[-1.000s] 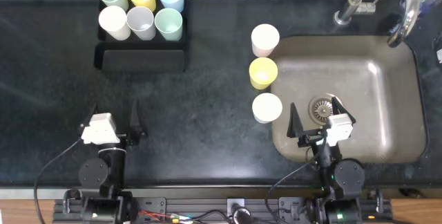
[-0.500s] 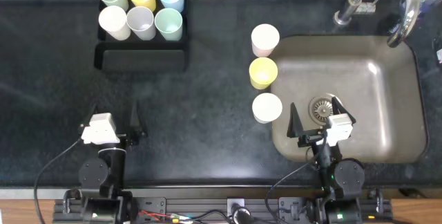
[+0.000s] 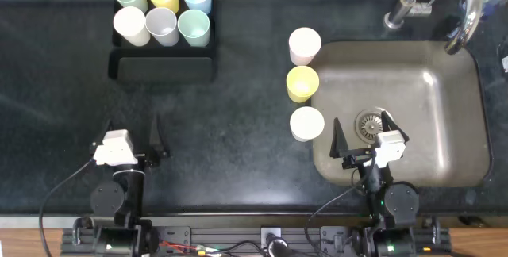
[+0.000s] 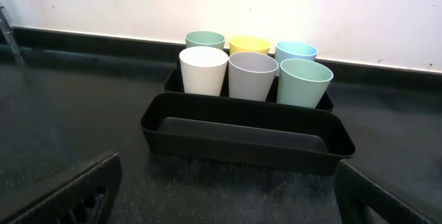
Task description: Store Cups
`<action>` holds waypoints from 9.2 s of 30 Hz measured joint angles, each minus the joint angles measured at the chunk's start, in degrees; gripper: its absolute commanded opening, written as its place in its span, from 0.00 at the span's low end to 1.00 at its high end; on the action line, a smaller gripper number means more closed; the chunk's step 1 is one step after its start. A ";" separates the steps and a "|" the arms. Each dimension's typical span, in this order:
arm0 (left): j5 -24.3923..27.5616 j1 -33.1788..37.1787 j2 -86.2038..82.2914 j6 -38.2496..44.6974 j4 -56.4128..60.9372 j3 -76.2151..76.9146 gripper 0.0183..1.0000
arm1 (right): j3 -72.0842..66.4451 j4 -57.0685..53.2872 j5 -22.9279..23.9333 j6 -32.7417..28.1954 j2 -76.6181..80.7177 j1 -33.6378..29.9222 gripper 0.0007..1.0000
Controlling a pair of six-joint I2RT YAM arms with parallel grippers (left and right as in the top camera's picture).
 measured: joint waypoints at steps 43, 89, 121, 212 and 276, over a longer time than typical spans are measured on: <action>6.19 -25.53 93.29 -18.29 -53.22 106.40 1.00 | 0.00 0.00 0.00 0.00 0.00 0.00 1.00; -0.87 -36.37 135.43 -32.04 -51.80 127.43 0.39 | 0.00 -0.02 0.00 -0.02 0.00 0.00 1.00; -13.79 -35.32 109.72 -33.48 -53.46 115.62 0.02 | 0.00 -0.04 0.00 0.00 0.00 0.00 1.00; -10.71 2.40 96.43 -67.80 -53.05 84.80 0.60 | 0.00 -0.02 -0.02 -0.04 0.00 0.00 1.00; 7.30 -39.36 126.88 -32.13 -55.34 113.22 0.02 | 0.00 0.00 0.02 -0.02 0.00 0.00 1.00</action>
